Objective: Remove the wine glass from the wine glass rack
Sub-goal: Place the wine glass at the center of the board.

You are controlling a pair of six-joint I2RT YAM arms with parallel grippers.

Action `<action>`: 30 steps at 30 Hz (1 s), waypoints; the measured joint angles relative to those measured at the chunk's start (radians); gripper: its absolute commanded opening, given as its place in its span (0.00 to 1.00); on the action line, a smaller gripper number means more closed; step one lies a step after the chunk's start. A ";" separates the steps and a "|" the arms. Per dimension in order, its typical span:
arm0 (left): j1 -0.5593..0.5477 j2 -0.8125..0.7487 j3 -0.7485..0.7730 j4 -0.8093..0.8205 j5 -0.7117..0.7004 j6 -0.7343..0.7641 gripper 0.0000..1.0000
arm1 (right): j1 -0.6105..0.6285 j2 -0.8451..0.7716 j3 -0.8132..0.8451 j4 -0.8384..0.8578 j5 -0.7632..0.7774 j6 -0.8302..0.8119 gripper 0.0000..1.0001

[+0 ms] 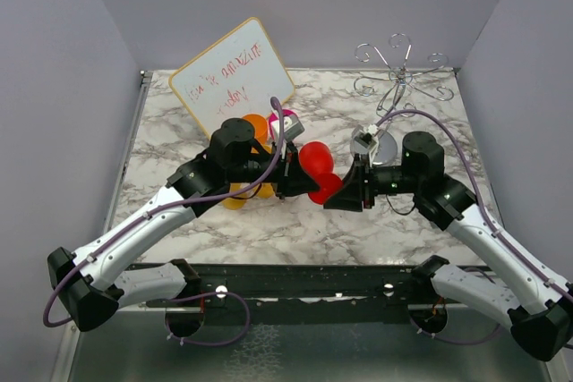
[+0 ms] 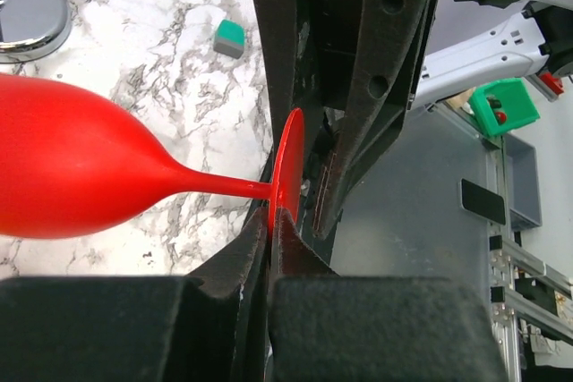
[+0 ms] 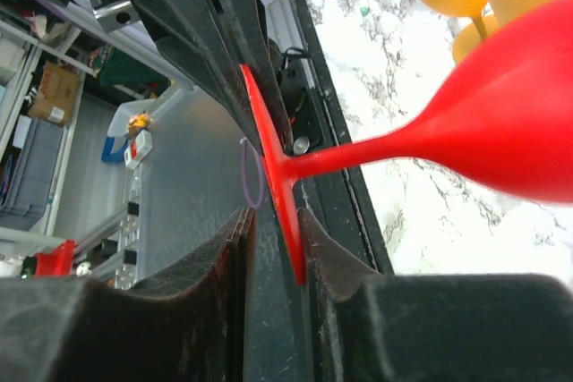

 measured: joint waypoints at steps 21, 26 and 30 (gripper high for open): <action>0.001 -0.044 0.008 -0.049 -0.093 0.029 0.97 | 0.069 -0.040 -0.066 0.147 0.130 -0.045 0.01; 0.039 -0.068 0.163 -0.159 -0.179 0.082 0.98 | 0.277 -0.085 -0.134 0.153 0.244 -0.228 0.01; 0.138 -0.042 0.269 -0.210 -0.190 0.121 0.98 | 0.379 -0.102 -0.190 0.146 0.309 -0.399 0.01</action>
